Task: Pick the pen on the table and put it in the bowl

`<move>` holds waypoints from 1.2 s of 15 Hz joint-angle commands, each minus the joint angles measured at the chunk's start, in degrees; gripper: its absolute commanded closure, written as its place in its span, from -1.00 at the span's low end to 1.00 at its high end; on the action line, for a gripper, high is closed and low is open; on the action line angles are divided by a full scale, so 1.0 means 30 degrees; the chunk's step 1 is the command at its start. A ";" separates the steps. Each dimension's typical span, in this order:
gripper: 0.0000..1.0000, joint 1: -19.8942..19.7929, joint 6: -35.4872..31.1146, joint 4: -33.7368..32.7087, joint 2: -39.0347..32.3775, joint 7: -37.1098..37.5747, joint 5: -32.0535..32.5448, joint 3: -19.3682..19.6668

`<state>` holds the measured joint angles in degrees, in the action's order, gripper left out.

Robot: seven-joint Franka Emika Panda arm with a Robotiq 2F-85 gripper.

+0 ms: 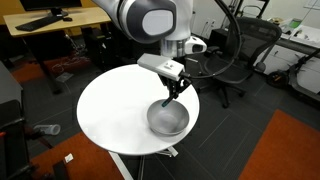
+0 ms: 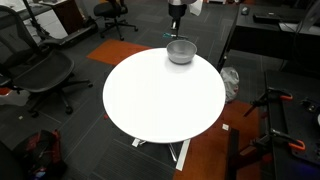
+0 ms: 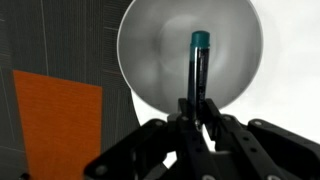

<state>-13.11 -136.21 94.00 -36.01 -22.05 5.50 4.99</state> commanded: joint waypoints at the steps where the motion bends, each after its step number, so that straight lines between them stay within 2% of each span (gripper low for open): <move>1: 0.91 -0.0507 -0.1380 0.1321 0.0484 0.0341 -0.0456 -0.0224; 9: 0.91 -0.0817 -0.1519 0.1431 -0.0188 0.0456 -0.0930 -0.0203; 10: 0.13 -0.0817 -0.1470 0.1393 -0.0255 0.0534 -0.0967 -0.0188; 11: 0.10 -0.0855 -0.1439 0.1392 -0.0298 0.0495 -0.0998 -0.0218; 13: -0.16 -0.0892 -0.1454 0.1407 -0.0341 0.0520 -0.1055 -0.0232; 18: -0.95 -0.0894 -0.1515 0.1445 -0.0338 0.0641 -0.1058 -0.0217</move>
<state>-15.28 -140.03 97.34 -37.85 -21.49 3.04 4.96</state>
